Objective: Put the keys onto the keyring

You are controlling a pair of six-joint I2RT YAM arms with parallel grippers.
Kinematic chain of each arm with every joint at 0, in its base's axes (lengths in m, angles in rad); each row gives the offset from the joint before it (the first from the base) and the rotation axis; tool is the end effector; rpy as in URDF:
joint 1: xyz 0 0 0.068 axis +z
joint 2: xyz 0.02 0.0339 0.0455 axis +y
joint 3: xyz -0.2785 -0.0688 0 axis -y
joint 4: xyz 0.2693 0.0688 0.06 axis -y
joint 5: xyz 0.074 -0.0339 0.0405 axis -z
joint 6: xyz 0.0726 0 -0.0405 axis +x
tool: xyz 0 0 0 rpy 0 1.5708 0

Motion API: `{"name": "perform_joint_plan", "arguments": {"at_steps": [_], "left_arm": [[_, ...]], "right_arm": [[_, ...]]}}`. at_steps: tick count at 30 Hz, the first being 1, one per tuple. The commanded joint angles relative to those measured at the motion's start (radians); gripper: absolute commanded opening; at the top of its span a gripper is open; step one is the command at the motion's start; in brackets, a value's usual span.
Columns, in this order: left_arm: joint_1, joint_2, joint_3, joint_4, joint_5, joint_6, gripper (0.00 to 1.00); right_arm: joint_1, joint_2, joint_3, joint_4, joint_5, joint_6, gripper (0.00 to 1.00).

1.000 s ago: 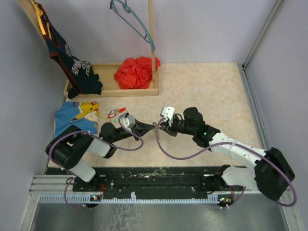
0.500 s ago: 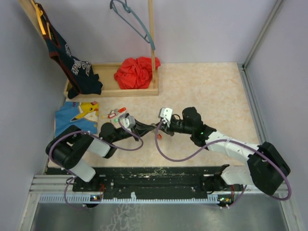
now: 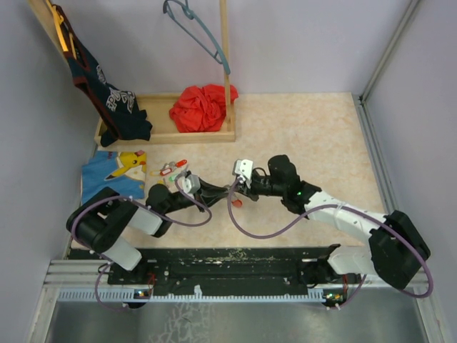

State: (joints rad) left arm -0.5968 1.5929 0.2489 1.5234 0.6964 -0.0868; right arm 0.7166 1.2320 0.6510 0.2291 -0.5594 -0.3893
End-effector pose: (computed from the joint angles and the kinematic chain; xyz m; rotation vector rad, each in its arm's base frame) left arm 0.1995 -0.1918 0.1662 0.9373 1.1951 -1.0355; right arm 0.2105 0.2344 0.2318 -1.3228 1.4175 0.7549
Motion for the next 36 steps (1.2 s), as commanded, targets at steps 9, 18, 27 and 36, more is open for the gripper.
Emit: {"name": "perform_joint_plan", "arguments": {"at_steps": [9,18,27,36], "left_arm": [[0.003,-0.117,0.000,-0.089,-0.020,0.088,0.35],[0.003,-0.150,-0.010,-0.150,-0.045,0.120,0.31],[0.003,-0.163,0.025,-0.211,-0.029,0.121,0.29],[0.002,-0.142,0.035,-0.178,-0.005,0.088,0.25]], "right_arm": [[0.163,0.084,0.326,-0.516,0.397,-0.173,0.00],[0.207,0.116,0.421,-0.624,0.464,-0.201,0.00],[0.228,0.139,0.442,-0.632,0.477,-0.207,0.00],[0.241,0.154,0.445,-0.623,0.481,-0.203,0.00]]}}
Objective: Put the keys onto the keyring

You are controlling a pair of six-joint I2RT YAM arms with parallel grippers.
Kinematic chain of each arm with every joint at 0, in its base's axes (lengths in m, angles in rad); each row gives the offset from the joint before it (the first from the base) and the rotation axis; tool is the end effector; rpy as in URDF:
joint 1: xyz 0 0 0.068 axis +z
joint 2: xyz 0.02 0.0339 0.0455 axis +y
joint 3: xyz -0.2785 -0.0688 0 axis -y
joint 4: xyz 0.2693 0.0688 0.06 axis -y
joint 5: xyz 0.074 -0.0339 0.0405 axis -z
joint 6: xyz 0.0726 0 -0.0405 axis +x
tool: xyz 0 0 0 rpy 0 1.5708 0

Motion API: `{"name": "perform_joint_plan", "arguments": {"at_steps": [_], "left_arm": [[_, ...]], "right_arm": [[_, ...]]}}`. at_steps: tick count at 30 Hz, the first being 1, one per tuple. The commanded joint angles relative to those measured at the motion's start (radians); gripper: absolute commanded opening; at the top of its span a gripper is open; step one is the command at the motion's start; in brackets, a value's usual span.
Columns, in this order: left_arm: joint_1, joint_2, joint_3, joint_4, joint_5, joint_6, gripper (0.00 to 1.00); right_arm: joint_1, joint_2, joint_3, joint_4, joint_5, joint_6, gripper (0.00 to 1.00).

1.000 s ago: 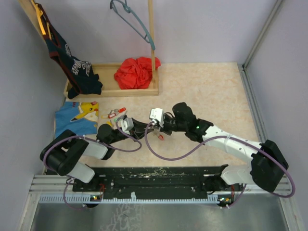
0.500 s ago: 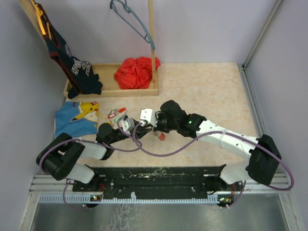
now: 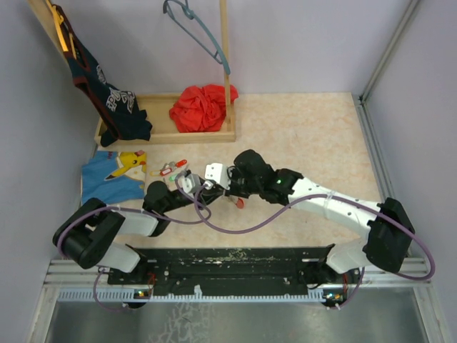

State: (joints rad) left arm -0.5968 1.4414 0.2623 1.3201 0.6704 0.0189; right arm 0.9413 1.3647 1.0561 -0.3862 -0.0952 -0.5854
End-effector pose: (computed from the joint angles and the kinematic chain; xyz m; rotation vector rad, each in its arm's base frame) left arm 0.1996 -0.1901 0.1821 0.9748 1.1824 -0.9417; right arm 0.2006 0.2871 0.2678 -1.6119 1.6111 0.2957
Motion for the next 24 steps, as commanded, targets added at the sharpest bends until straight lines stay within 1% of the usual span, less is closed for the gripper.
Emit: {"name": "perform_joint_plan", "arguments": {"at_steps": [1,4,6,11,12,14,17,19,22,24], "left_arm": [[0.002,0.012,0.025,0.024,0.022,-0.018,0.25],[0.002,0.021,0.033,0.020,0.023,-0.019,0.21],[0.002,0.027,0.039,0.015,0.027,-0.019,0.17],[0.002,0.023,0.036,0.013,0.023,-0.019,0.01],[0.002,0.020,0.031,0.014,0.014,-0.019,0.00],[0.003,0.013,0.018,0.029,-0.010,-0.020,0.00],[0.003,0.018,-0.012,0.099,-0.043,-0.032,0.00],[0.003,0.031,-0.024,0.144,-0.053,-0.044,0.00],[0.005,0.057,-0.033,0.198,-0.061,-0.061,0.00],[0.005,0.070,-0.036,0.226,-0.060,-0.071,0.00]], "right_arm": [[0.019,0.022,0.041,-0.007,0.016,-0.006,0.00],[0.021,0.024,0.042,-0.004,0.011,-0.003,0.00],[0.021,0.024,0.044,0.000,0.007,0.002,0.00],[0.021,0.021,0.041,0.014,0.000,0.032,0.00],[0.022,0.018,0.038,0.018,0.008,0.044,0.01],[0.022,0.009,0.032,0.023,0.028,0.069,0.07],[0.021,-0.026,-0.001,0.051,0.074,0.109,0.12],[0.020,-0.064,-0.045,0.099,0.106,0.133,0.15],[-0.006,-0.118,-0.110,0.166,0.102,0.172,0.20],[-0.037,-0.143,-0.144,0.204,0.088,0.205,0.21]]}}
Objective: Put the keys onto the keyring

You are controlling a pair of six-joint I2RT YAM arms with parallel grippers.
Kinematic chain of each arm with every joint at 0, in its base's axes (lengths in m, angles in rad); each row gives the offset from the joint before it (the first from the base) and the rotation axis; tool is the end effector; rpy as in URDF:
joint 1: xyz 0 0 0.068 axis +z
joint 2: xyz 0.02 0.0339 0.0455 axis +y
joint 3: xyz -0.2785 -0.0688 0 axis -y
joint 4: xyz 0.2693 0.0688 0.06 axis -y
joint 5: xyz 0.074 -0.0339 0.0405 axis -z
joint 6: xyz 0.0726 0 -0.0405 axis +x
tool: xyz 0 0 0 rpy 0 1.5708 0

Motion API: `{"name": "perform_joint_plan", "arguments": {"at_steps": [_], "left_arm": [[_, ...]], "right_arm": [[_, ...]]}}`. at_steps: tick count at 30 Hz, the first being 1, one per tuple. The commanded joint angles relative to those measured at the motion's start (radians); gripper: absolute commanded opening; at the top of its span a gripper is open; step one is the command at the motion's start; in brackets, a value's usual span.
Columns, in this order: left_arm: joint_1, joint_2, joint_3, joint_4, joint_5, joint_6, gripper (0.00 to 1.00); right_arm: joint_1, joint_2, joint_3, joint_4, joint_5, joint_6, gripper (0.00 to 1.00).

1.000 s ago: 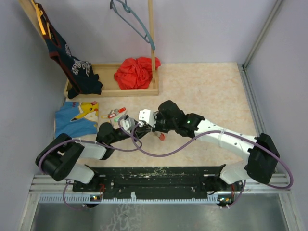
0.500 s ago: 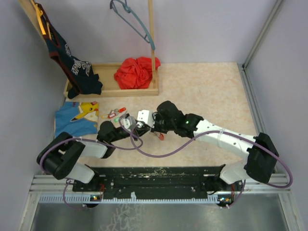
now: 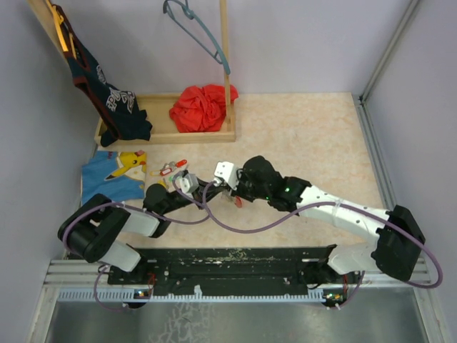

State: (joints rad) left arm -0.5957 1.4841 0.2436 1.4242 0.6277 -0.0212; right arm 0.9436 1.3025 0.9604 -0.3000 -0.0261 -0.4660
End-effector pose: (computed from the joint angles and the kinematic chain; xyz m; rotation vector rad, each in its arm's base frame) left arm 0.2000 -0.1871 0.1799 0.9133 1.1781 -0.9365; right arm 0.1965 0.2743 0.2604 -1.4548 1.6880 0.2923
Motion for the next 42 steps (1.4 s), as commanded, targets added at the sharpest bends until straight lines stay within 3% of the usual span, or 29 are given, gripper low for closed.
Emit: {"name": "perform_joint_plan", "arguments": {"at_steps": [1,6,19,25,36,42], "left_arm": [[0.004,0.033,-0.019,0.136,-0.015,-0.035,0.00],[0.004,0.048,-0.021,0.163,-0.011,-0.039,0.00],[0.004,0.094,-0.025,0.286,-0.001,-0.098,0.00],[0.005,0.126,-0.041,0.364,0.020,-0.117,0.00],[0.011,0.091,-0.030,0.366,0.037,-0.129,0.00],[0.011,0.064,-0.035,0.366,0.014,-0.116,0.00]], "right_arm": [[-0.054,-0.089,-0.064,0.133,0.014,0.101,0.21],[-0.086,-0.098,-0.131,0.211,0.002,0.121,0.22],[-0.088,-0.066,-0.208,0.409,-0.224,0.198,0.28],[-0.138,-0.101,-0.250,0.457,-0.300,0.188,0.25],[-0.160,-0.094,-0.274,0.539,-0.438,0.163,0.24],[-0.160,-0.109,-0.279,0.522,-0.367,0.160,0.24]]}}
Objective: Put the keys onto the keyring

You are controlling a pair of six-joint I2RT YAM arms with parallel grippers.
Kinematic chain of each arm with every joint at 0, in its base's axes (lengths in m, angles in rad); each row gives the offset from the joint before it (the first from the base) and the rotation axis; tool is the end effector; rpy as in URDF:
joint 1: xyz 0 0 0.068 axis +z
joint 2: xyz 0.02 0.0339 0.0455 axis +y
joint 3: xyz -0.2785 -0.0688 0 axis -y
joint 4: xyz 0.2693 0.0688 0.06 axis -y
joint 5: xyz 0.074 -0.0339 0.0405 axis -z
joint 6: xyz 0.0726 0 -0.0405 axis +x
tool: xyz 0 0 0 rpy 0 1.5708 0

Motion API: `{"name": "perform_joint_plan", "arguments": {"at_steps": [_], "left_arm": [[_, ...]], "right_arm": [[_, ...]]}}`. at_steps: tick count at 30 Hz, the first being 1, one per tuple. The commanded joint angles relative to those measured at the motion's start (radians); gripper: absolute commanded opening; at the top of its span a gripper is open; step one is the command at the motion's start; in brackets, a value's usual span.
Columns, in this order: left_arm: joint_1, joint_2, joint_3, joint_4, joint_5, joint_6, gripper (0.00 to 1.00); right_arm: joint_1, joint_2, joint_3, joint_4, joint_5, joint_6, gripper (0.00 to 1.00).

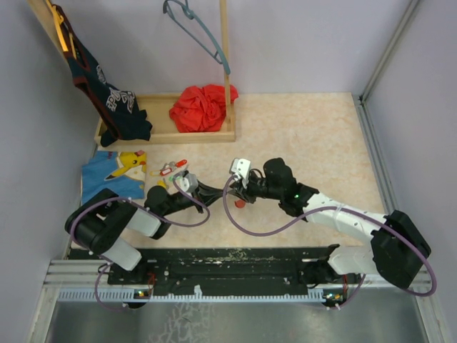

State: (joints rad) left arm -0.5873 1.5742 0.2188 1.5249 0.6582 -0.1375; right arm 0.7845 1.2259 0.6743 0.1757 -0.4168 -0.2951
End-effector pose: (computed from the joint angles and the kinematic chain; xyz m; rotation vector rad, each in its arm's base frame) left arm 0.1974 -0.1847 0.1639 0.8728 1.2497 -1.0451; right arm 0.2037 0.2449 0.2340 -1.2509 1.5384 0.7262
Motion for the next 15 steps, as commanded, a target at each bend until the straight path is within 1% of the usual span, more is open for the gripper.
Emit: {"name": "perform_joint_plan", "arguments": {"at_steps": [1,2,5,10,15], "left_arm": [[0.003,-0.030,-0.011,0.265,-0.018,0.002,0.00],[0.003,-0.033,-0.011,0.265,-0.019,0.004,0.00],[0.003,-0.039,-0.012,0.265,-0.020,0.012,0.00],[0.004,-0.052,-0.010,0.265,-0.009,0.021,0.00],[0.004,-0.059,-0.009,0.265,0.000,0.024,0.00]], "right_arm": [[0.000,-0.038,0.007,0.043,0.051,-0.010,0.24],[-0.003,-0.043,0.007,0.040,0.069,-0.010,0.25],[-0.012,-0.056,0.006,0.035,0.055,-0.012,0.25],[-0.050,-0.059,-0.005,0.064,-0.040,-0.003,0.25],[-0.059,-0.042,-0.004,0.077,-0.123,-0.027,0.26]]}}
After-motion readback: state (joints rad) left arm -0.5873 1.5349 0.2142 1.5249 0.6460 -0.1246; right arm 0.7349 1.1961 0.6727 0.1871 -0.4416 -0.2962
